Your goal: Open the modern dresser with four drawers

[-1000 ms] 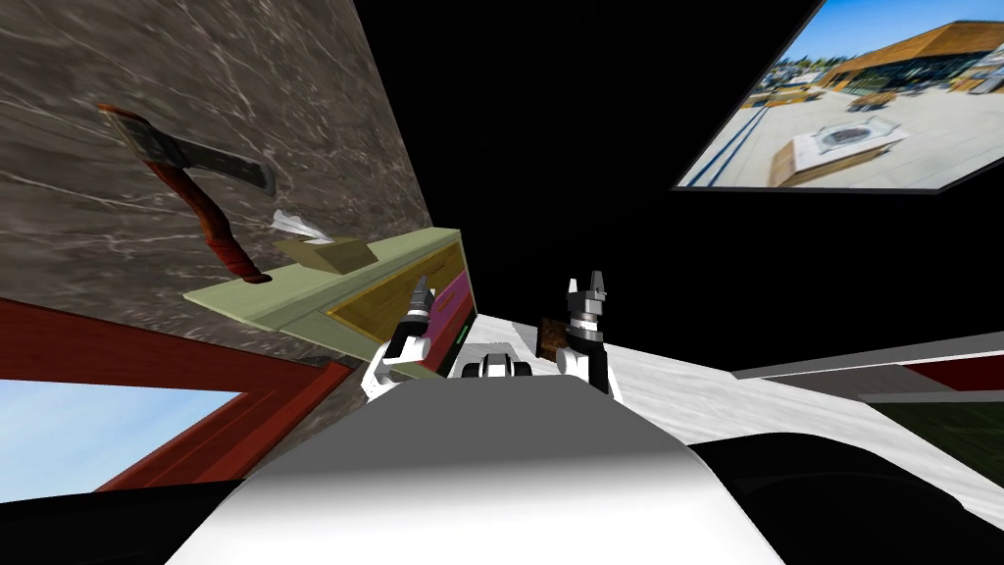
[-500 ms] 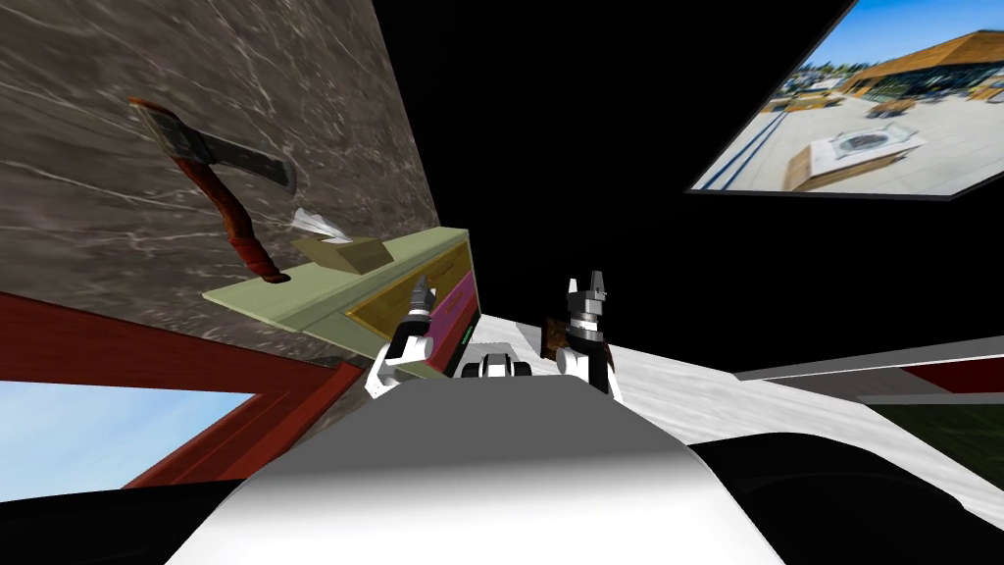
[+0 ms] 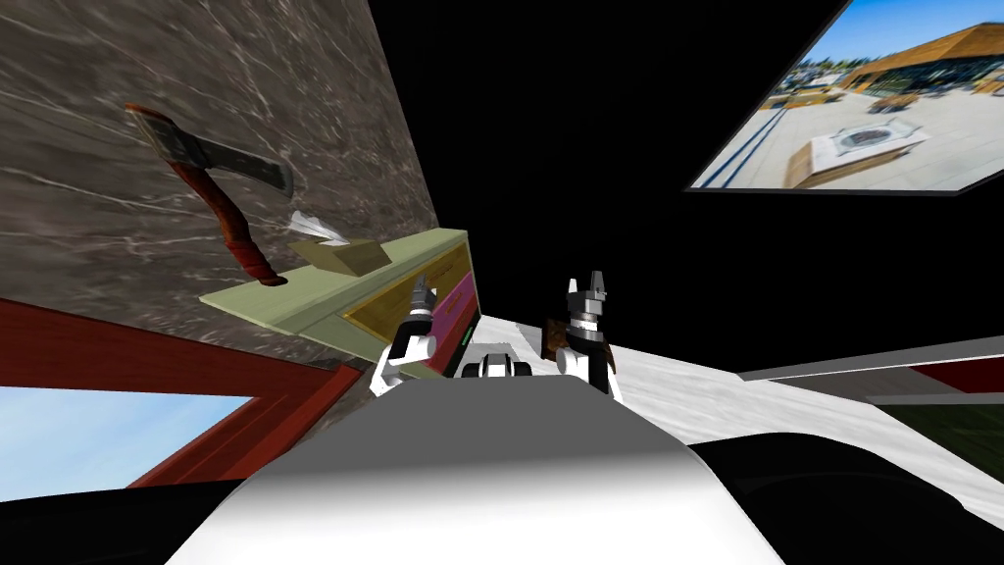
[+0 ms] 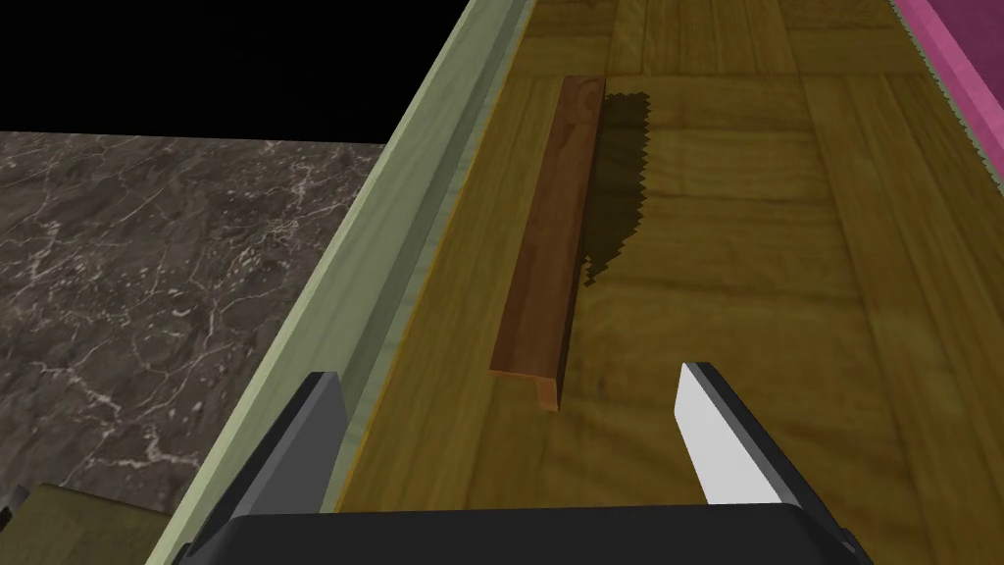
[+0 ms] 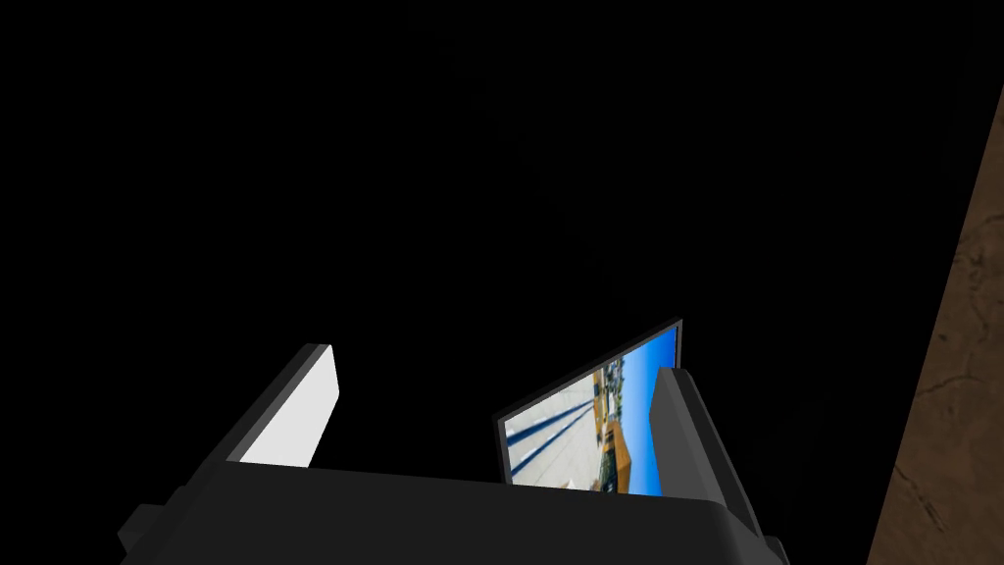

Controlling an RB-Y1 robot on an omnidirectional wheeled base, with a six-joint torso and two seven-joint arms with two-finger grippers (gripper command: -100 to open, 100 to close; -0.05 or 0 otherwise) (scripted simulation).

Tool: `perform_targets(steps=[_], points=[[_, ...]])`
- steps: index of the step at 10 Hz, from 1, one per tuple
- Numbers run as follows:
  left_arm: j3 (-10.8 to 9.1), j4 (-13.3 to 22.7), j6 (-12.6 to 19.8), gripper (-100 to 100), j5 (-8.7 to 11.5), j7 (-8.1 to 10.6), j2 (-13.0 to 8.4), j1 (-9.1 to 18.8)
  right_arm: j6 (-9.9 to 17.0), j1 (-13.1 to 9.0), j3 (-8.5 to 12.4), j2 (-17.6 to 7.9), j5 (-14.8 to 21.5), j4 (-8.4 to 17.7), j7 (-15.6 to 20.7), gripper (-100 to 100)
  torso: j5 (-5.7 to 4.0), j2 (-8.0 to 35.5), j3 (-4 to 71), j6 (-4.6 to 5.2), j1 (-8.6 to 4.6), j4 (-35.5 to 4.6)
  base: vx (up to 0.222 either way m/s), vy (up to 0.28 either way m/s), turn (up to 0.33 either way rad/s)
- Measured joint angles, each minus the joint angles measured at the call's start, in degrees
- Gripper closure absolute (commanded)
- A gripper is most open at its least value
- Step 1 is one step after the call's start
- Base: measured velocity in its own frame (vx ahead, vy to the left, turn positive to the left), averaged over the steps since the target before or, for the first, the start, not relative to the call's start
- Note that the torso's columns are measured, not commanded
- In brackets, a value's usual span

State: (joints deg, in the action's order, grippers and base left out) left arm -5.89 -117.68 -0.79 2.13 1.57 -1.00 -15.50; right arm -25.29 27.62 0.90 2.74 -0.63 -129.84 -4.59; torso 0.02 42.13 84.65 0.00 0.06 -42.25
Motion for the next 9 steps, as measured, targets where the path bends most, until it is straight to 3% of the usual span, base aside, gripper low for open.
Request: perform_targets(steps=[1,2,4,6,9], points=[[-0.08,-0.87,0.92,-100,-0.02,-0.03,0.07,0.00,0.00,0.01,0.00,0.00,0.00,0.00,0.00,0,0.00,-0.08,0.06,0.00,-0.01,0.04,0.046,0.006,-0.002],[-0.09,-0.96,1.11,100,-0.02,-0.04,0.08,0.01,0.00,0.00,0.00,0.00,0.00,0.00,0.00,0,-0.01,0.15,-0.07,0.00,-0.06,-0.02,-0.047,0.003,0.021],[-0.02,0.14,-0.08,100,-0.03,-0.03,0.02,0.43,0.00,-0.01,0.00,0.00,0.00,0.00,0.00,0,0.09,0.32,-0.24,-0.05,0.01,0.03,-0.027,-0.049,-0.015],[0.15,-0.85,0.58,100,-0.22,-0.22,0.35,0.16,0.00,-0.01,-0.02,0.02,0.00,0.00,0.00,0,-0.11,0.32,-0.21,-0.05,-0.52,-0.04,-0.032,-0.212,0.010],[0.40,-1.69,1.79,100,-0.40,-0.41,0.86,-0.58,0.00,-0.01,-0.01,0.01,0.00,0.00,0.00,0,-0.07,0.19,-0.09,0.02,0.19,-0.21,-0.036,-0.145,0.000]])
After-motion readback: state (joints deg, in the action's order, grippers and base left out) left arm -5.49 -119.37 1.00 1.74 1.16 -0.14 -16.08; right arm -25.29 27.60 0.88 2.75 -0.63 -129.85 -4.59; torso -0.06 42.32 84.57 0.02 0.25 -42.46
